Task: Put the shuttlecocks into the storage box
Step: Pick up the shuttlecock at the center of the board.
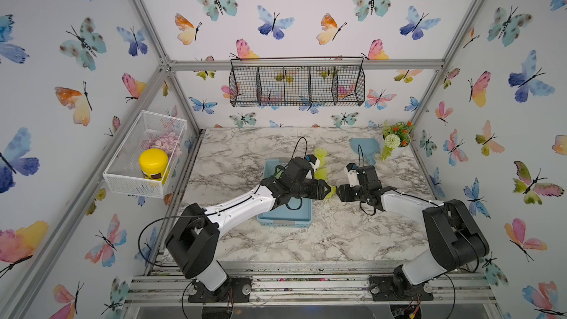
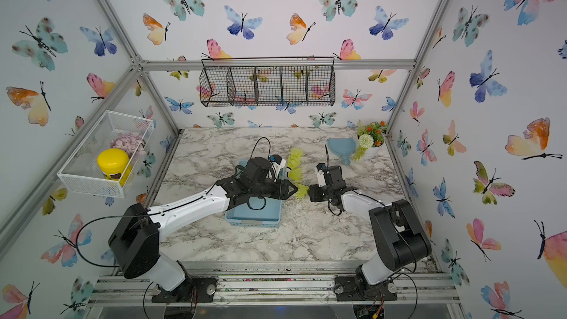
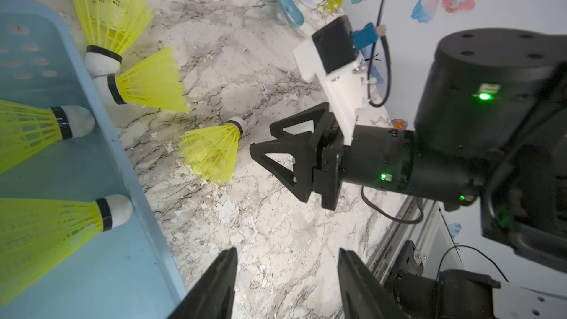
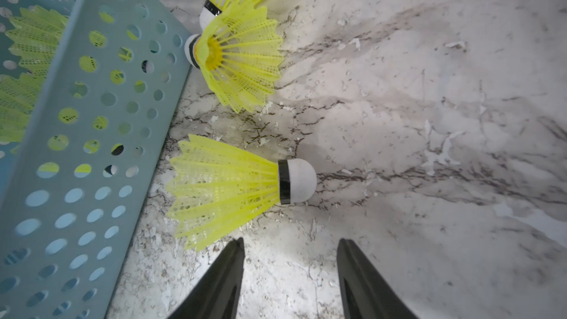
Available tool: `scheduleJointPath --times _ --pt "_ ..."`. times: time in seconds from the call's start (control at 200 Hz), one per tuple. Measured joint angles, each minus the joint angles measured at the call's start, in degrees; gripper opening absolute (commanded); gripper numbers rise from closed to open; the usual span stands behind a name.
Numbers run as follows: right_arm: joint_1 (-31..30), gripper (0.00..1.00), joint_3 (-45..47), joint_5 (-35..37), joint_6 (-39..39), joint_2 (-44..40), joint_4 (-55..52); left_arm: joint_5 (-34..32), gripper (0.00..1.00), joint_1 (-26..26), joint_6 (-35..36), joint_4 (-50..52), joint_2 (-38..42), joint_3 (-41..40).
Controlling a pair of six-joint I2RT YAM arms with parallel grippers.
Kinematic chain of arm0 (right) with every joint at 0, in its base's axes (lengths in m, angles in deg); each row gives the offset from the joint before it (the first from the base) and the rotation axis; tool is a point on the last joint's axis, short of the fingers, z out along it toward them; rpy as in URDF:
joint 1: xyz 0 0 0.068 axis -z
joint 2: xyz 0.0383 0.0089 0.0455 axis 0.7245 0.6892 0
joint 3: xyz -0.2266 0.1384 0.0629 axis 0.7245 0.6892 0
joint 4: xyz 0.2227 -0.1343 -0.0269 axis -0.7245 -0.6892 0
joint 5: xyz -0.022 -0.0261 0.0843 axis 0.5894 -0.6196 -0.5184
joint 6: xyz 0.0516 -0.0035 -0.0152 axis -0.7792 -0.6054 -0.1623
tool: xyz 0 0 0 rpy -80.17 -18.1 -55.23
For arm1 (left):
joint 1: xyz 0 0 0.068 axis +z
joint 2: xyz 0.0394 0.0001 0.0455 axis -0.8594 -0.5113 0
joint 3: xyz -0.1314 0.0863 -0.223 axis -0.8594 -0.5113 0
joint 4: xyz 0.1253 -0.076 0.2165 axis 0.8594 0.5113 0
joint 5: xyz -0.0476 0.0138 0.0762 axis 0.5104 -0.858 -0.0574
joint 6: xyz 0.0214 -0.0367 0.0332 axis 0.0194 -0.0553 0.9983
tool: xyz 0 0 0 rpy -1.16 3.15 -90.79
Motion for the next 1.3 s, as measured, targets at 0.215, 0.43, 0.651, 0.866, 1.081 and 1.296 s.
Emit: scheduleJointPath --times 0.215,0.43,0.651,0.866,1.081,1.296 --pt "0.04 0.56 0.55 -0.59 -1.84 0.79 1.68 -4.39 0.58 -0.96 -3.23 0.22 -8.83 6.10" --pt "0.13 0.56 1.55 -0.85 -3.61 0.96 3.72 -7.78 0.50 -1.25 -5.57 0.68 -13.07 10.03" --pt "0.15 0.56 1.70 -1.44 -4.68 2.12 5.33 -8.55 0.48 -1.57 -7.39 0.74 -16.20 11.56" --pt "0.15 0.56 1.97 -2.16 -5.03 2.23 6.25 -8.59 0.48 -1.97 -8.68 0.74 -18.99 11.96" --pt "0.15 0.56 1.97 -2.36 -5.03 2.58 6.45 -8.57 0.45 -1.99 -9.25 0.63 -19.82 12.55" --pt "0.15 0.56 1.97 -2.56 -5.03 2.60 6.51 -8.59 0.40 -1.99 -9.79 0.15 -22.82 14.36"
